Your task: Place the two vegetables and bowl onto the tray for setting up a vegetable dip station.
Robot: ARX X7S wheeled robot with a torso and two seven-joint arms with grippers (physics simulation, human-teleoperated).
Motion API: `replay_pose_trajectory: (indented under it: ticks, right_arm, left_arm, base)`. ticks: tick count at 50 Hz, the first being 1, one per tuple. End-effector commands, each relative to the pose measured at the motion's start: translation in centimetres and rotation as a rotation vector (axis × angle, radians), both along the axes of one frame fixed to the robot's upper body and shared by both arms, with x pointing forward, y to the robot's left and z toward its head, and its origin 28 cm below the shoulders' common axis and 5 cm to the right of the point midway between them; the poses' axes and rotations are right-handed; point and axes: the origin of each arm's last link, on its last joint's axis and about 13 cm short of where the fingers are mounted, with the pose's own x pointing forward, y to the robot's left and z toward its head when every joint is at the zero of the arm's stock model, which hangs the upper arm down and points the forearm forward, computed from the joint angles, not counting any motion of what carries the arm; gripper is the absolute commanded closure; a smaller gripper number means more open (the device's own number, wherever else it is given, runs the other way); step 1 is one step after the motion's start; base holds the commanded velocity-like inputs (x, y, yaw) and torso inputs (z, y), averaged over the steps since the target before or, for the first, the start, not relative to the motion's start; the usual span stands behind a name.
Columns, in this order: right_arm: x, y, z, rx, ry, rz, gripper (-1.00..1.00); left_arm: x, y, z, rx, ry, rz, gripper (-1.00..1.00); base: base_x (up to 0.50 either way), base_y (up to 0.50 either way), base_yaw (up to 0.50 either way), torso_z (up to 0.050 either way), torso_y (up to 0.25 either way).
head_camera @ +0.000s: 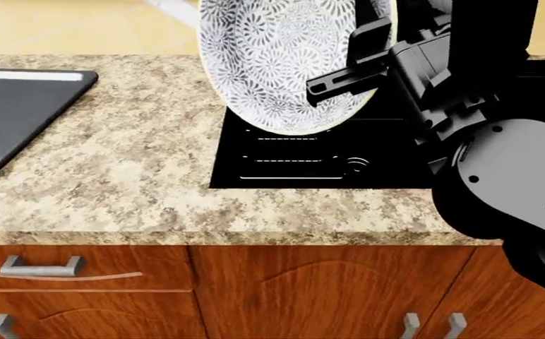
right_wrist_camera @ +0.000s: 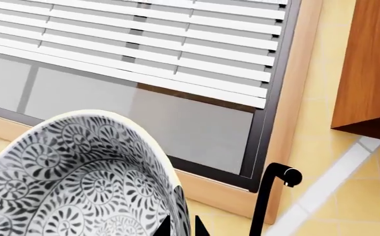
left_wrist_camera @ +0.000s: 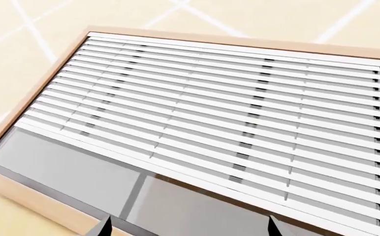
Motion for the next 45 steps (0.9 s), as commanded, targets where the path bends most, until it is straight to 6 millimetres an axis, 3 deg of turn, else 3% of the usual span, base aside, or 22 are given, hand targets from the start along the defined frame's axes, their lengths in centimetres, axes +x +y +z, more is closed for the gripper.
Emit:
replay_pose_trajectory:
  ticks: [1,21,45]
  right_arm:
    - [-0.1,0.4,0.3,-0.031,-0.039,0.020,1.00]
    - [0.5,1.1,-0.1,-0.081,-0.018,0.019,1.00]
    - [0.9,1.5,-0.4,-0.063,0.008,0.032,1.00]
  left_arm:
    - [0.0,0.0,0.0,-0.001,0.000,-0.001,-1.00]
    - [-0.1,0.0,0.0,0.000,-0.003,0.000,-1.00]
    - [-0.1,0.0,0.1,-0.001,-0.003,0.000,-1.00]
  base:
    - [0.45,0.00,0.00,0.000,0.000]
    - [0.45,0.29,0.00,0.000,0.002]
    - [0.08,0.50,0.00,0.000,0.001]
